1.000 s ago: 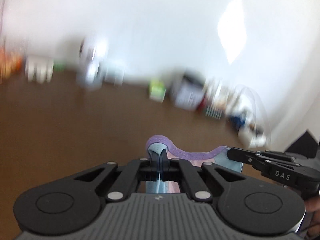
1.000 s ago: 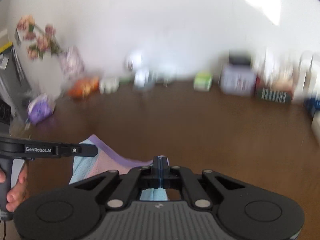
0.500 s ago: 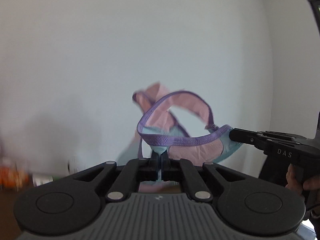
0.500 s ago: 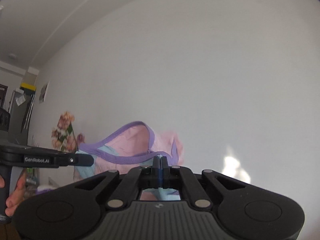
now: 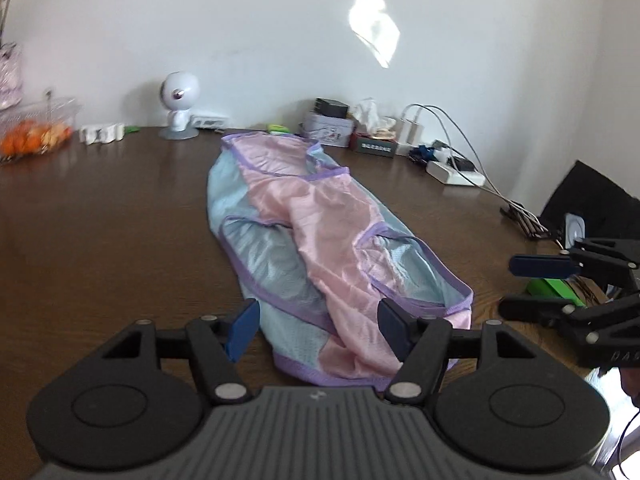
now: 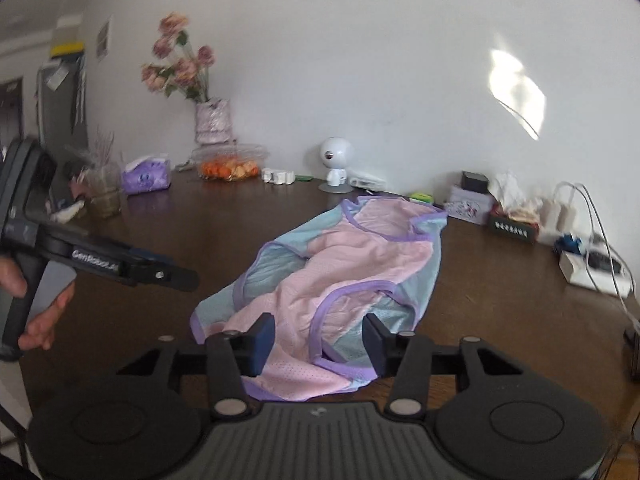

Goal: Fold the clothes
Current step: 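Lay the garment flat on the table and open both grippers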

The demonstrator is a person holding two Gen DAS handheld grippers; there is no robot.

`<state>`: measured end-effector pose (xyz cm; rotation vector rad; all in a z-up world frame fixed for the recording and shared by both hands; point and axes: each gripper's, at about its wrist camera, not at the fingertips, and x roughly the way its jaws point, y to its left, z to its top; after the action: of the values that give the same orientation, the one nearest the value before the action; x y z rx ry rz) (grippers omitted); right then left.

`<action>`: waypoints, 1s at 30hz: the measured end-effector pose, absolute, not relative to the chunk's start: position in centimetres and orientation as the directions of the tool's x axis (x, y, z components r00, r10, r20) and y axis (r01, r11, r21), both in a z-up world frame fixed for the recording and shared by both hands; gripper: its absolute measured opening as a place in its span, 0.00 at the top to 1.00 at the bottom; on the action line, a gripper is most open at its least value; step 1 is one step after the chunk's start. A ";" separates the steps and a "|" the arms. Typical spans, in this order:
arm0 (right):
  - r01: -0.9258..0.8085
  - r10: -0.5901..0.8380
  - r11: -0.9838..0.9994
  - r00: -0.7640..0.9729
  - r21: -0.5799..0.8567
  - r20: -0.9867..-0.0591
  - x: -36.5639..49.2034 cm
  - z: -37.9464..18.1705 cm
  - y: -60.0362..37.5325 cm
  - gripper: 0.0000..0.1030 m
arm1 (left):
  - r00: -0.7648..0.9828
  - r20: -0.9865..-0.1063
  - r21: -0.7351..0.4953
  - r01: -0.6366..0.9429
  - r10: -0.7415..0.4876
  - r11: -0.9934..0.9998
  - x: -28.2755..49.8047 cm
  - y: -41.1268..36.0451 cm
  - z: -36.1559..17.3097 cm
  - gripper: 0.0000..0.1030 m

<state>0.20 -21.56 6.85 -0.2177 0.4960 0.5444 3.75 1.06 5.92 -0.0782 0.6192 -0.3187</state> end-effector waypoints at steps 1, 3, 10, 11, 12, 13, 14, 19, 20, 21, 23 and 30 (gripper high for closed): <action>-0.583 0.449 0.804 0.725 -0.118 -0.523 0.2 6.6 -20.5 0.53 | 0.759 -0.562 -0.167 0.284 -0.328 0.944 3.6 0.9 5.7 0.35; -0.657 0.471 0.728 0.686 -0.194 -0.555 0.0 5.7 -18.9 0.51 | 0.742 -0.591 -0.162 0.275 -0.317 0.948 3.2 1.0 4.6 0.35; -0.711 0.465 0.685 0.595 -0.159 -0.655 3.0 2.6 -16.8 0.64 | 0.744 -0.566 -0.109 0.361 -0.356 0.926 2.2 2.0 4.4 0.25; -0.707 0.472 0.696 0.583 -0.127 -0.661 3.8 2.6 -16.9 0.78 | 0.742 -0.562 -0.081 0.389 -0.365 0.918 2.1 1.8 4.4 0.24; -0.695 0.474 0.714 0.570 -0.086 -0.672 4.9 2.7 -17.0 0.97 | 0.741 -0.560 -0.052 0.415 -0.371 0.908 2.0 1.4 4.4 0.23; -0.673 0.475 0.738 0.571 -0.051 -0.670 5.9 3.0 -17.2 0.99 | 0.742 -0.557 -0.019 0.438 -0.374 0.899 2.0 0.8 4.3 0.21; -0.653 0.486 0.757 0.588 -0.025 -0.646 6.6 3.6 -17.5 0.99 | 0.746 -0.554 0.017 0.454 -0.370 0.891 2.1 0.1 4.2 0.20; -0.609 0.559 0.788 0.647 0.089 -0.518 7.6 7.7 -19.1 0.99 | 0.779 -0.562 0.190 0.451 -0.280 0.872 3.8 -3.1 3.3 0.23; -0.607 0.565 0.789 0.653 0.098 -0.504 7.6 8.2 -19.2 0.99 | 0.778 -0.570 0.187 0.437 -0.265 0.880 4.4 -3.2 3.2 0.35; -0.608 0.563 0.789 0.656 0.090 -0.503 7.5 8.5 -19.2 0.99 | 0.779 -0.574 0.179 0.422 -0.254 0.889 5.0 -3.1 3.3 0.46; -0.607 0.553 0.792 0.664 0.068 -0.503 7.3 8.8 -19.0 0.99 | 0.781 -0.579 0.159 0.390 -0.234 0.907 5.9 -2.8 3.4 0.97; -0.547 0.411 0.829 0.737 -0.116 -0.537 5.7 5.4 -17.4 0.81 | 0.864 -0.479 0.121 0.239 -0.155 0.963 6.2 -1.6 5.4 0.98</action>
<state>5.69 -17.39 5.36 -0.2754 0.5204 0.5332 6.18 -1.57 5.43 0.1793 0.4857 -0.2076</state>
